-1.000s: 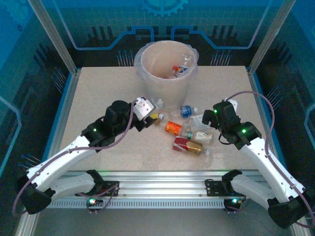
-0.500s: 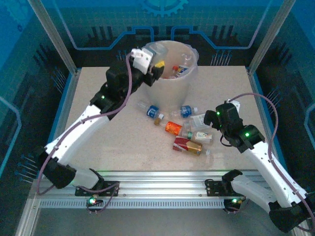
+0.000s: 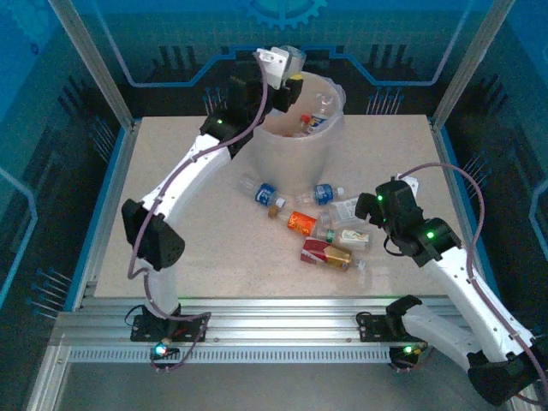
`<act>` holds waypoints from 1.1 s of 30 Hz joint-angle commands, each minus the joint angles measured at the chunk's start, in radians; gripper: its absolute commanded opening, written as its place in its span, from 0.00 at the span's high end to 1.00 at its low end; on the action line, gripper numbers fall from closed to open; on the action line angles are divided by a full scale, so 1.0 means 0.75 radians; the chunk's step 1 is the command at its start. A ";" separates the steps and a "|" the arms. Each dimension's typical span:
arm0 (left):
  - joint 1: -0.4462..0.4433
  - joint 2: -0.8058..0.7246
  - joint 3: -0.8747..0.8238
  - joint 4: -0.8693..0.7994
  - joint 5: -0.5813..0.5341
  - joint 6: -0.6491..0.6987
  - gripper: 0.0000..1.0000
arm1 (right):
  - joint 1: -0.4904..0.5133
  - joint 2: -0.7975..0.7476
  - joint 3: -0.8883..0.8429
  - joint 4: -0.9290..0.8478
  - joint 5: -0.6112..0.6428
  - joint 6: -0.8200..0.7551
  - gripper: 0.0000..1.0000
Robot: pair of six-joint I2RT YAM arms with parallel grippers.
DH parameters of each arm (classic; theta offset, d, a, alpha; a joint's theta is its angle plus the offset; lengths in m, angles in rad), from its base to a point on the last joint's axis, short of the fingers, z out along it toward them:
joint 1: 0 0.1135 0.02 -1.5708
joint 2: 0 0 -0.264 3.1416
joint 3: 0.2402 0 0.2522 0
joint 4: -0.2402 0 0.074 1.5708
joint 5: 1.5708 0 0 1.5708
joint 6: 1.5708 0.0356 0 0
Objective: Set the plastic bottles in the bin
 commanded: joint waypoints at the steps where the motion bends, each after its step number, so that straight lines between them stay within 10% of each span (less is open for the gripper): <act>1: 0.008 0.083 0.148 -0.121 -0.021 -0.036 0.58 | -0.020 -0.024 -0.005 -0.029 0.016 0.028 0.00; 23: 0.024 0.355 0.322 -0.226 0.112 -0.633 0.51 | -0.022 -0.055 -0.030 -0.025 0.010 0.030 0.00; 33: 0.037 0.393 0.322 -0.221 0.167 -0.728 0.29 | -0.024 -0.055 -0.026 -0.024 0.010 0.026 0.00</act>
